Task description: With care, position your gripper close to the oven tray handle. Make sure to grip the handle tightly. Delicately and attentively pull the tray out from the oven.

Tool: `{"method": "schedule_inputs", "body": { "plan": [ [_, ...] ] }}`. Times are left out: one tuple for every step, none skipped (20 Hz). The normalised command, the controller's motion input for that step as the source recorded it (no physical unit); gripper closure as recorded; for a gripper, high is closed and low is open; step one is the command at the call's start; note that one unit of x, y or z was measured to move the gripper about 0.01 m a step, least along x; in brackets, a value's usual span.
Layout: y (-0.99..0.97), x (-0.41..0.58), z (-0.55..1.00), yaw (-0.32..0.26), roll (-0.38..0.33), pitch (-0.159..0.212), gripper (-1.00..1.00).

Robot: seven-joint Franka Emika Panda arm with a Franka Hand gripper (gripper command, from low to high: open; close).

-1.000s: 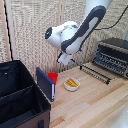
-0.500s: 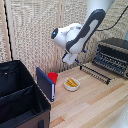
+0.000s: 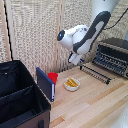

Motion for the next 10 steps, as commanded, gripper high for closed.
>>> {"method": "schedule_inputs", "body": {
  "plan": [
    [-0.36,-0.100,0.00,0.120,-0.317,0.000,-1.00],
    [-0.38,-0.106,0.00,0.120,-0.310,0.000,-1.00],
    [-0.40,-0.097,0.00,0.125,-0.297,0.000,-1.00],
    [-0.50,-0.126,-0.03,0.117,-0.255,0.000,-1.00],
    [-0.54,-0.120,-0.05,0.119,-0.231,0.000,-1.00],
    [-0.58,-0.131,-0.06,0.125,-0.198,-0.021,-1.00],
    [-0.60,-0.109,-0.09,0.146,-0.163,-0.044,-1.00],
    [-0.63,-0.131,-0.11,0.147,-0.139,-0.056,-1.00],
    [-0.65,-0.126,-0.12,0.147,-0.129,-0.055,-1.00],
    [-0.67,-0.114,-0.14,0.142,-0.121,-0.048,-1.00]
  ]
}}
